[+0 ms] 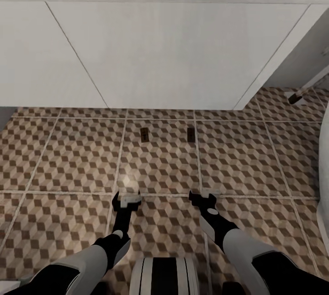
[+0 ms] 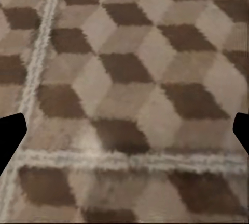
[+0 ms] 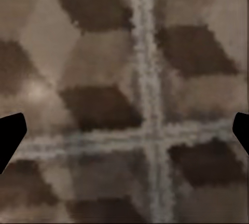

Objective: Take the four mousetraps from the cabinet in the bathroom and place them on the bathroom floor. Make sure all four end up on the same floor surface, and ensure that at least two of them are either under or directly next to the same bathroom sink.

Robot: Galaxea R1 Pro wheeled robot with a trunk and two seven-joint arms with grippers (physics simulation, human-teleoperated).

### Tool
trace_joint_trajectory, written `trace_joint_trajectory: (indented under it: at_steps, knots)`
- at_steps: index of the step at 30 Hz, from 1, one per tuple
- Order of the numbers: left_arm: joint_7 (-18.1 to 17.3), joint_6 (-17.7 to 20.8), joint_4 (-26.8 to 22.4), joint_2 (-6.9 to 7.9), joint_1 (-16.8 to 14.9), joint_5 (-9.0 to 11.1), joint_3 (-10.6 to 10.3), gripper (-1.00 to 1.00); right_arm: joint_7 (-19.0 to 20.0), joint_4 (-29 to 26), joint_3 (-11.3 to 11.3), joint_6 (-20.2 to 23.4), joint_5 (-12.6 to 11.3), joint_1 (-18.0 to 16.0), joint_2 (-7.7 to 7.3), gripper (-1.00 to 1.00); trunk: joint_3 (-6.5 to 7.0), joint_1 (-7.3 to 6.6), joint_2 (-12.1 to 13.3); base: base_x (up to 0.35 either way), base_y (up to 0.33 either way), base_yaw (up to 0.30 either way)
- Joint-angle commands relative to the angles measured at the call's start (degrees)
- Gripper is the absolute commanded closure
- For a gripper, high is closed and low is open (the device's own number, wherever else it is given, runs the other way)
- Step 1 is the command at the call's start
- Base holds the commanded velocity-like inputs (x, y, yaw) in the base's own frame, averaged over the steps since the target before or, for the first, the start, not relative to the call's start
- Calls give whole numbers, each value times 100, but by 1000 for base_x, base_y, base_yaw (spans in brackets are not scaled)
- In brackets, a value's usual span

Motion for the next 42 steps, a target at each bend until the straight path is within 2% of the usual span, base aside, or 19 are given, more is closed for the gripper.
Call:
trace_joint_trajectory:
  at_steps: [1,20,42]
  knots:
    - [58,-4,6,1,-3,-51,-16,-100,-24,5,49,-21,-56,-4,-1,-100,-3,-2,-1,-105,0,0]
    - [66,34,43,-8,-3,14,-6,-100,-33,4,52,-21,-33,-7,8,-100,-3,-2,-1,-23,0,0]
    - [104,240,313,-26,7,50,6,-100,-132,4,59,-20,-4,-8,16,-100,-3,-2,-1,0,0,0]
